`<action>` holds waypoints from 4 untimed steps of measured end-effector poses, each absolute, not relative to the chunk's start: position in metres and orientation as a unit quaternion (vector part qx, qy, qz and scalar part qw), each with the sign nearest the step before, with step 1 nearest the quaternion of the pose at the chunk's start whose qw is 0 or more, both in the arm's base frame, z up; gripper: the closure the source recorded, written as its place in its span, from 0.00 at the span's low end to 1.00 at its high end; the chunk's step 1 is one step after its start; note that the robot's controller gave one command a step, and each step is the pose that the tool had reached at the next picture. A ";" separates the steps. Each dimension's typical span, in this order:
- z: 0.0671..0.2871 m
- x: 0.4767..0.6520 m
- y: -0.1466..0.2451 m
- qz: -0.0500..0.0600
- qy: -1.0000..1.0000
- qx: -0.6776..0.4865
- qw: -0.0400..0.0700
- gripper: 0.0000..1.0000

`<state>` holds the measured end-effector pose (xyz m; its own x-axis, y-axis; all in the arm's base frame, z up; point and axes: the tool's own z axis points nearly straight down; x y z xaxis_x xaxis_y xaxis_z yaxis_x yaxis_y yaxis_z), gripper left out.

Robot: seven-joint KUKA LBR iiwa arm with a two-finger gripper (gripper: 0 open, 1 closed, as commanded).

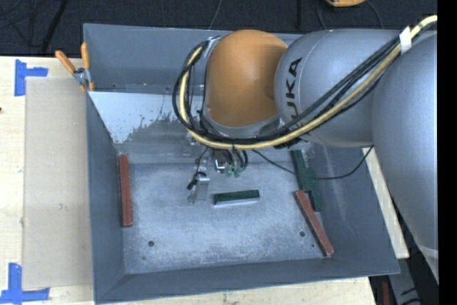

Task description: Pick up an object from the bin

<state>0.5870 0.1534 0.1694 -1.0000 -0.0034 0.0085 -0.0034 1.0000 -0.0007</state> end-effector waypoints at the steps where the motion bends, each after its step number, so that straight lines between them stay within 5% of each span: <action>1: 0.065 0.581 0.068 0.001 -0.999 0.049 0.004 0.00; 2: 0.101 0.584 0.034 0.000 -0.999 0.045 -0.002 0.00; 3: 0.099 0.571 0.022 0.000 -0.999 0.041 0.001 0.00; 4: 0.068 0.563 0.026 0.000 -1.000 0.006 0.002 0.00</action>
Offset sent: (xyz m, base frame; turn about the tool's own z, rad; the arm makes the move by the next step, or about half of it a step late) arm -0.0044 -0.0817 -0.0994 -0.0998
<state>0.5629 0.0261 0.0680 -0.9999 -0.0118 0.0048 -0.0118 0.9999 0.0009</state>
